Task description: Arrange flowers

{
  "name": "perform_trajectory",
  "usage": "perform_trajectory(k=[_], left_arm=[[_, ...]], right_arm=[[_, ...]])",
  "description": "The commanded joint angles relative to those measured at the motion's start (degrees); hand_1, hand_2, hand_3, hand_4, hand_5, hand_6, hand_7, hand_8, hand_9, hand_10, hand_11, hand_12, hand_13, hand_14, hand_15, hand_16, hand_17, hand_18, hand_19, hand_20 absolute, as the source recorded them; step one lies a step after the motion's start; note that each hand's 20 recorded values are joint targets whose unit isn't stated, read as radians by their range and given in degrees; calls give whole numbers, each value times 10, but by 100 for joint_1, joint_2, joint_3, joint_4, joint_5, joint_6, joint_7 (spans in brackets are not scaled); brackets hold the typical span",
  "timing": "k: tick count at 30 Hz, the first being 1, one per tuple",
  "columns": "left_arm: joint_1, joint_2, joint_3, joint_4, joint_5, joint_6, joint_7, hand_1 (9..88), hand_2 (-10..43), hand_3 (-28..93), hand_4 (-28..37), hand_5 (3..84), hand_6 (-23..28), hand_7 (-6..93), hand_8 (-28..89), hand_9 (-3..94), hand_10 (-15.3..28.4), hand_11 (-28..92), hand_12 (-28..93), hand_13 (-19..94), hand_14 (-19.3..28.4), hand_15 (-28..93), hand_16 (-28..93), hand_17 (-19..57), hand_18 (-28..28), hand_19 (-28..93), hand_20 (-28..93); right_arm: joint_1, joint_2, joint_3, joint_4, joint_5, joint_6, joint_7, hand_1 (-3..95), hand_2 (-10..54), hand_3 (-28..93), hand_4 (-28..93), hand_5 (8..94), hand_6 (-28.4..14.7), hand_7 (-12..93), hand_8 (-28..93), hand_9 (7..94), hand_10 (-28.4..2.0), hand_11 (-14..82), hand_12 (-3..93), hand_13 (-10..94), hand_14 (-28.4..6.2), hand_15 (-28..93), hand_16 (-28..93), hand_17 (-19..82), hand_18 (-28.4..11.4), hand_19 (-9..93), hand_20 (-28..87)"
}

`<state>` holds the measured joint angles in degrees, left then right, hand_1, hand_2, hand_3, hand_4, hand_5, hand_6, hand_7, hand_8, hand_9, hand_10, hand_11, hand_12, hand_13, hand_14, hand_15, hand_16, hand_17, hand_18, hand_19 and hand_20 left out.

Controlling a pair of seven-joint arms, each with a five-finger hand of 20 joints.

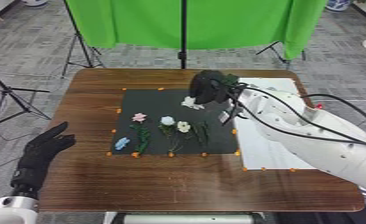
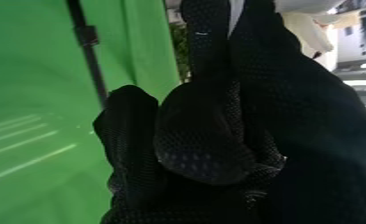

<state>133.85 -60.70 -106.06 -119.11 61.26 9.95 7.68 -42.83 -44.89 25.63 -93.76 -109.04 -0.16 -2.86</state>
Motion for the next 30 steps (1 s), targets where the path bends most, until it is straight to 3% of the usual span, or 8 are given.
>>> perform_trajectory(k=[1, 7, 21, 30], left_arm=[[36, -36, 41, 21, 1, -56, -54, 304, 91, 690, -133, 379, 61, 87, -59, 440, 146, 201, 95, 371, 182, 176, -24, 61, 127, 154, 141], [39, -34, 33, 26, 0, -71, -55, 304, 90, 690, -133, 379, 62, 87, -59, 440, 146, 202, 96, 370, 184, 178, -23, 61, 127, 153, 141], [-38, 23, 55, 59, 2, -129, -86, 304, 89, 691, -133, 380, 62, 86, -59, 440, 146, 201, 96, 368, 186, 180, -23, 61, 126, 152, 141], [-34, 8, 56, 57, 0, -113, -55, 304, 87, 692, -133, 379, 61, 87, -59, 440, 146, 201, 96, 369, 187, 181, -22, 61, 126, 151, 141]], right_arm=[[65, -133, -102, 122, -592, -530, 8, 597, -95, 606, -233, 770, 44, 289, 41, 902, -61, 64, 408, 891, 3, 665, 356, 622, -128, 932, 654], [35, -137, -144, 197, -697, -476, 52, 588, -95, 613, -229, 759, 46, 298, 36, 895, -64, 64, 411, 886, 0, 665, 356, 616, -128, 932, 647], [8, -125, -462, 336, -1720, 308, -105, 569, -95, 623, -224, 748, 51, 303, 22, 878, -69, 60, 397, 880, -4, 667, 353, 607, -134, 932, 642], [28, -102, -551, 418, -2216, 329, -125, 541, -95, 630, -226, 701, 45, 304, 11, 836, -66, 56, 379, 871, -6, 673, 351, 602, -133, 932, 642]])
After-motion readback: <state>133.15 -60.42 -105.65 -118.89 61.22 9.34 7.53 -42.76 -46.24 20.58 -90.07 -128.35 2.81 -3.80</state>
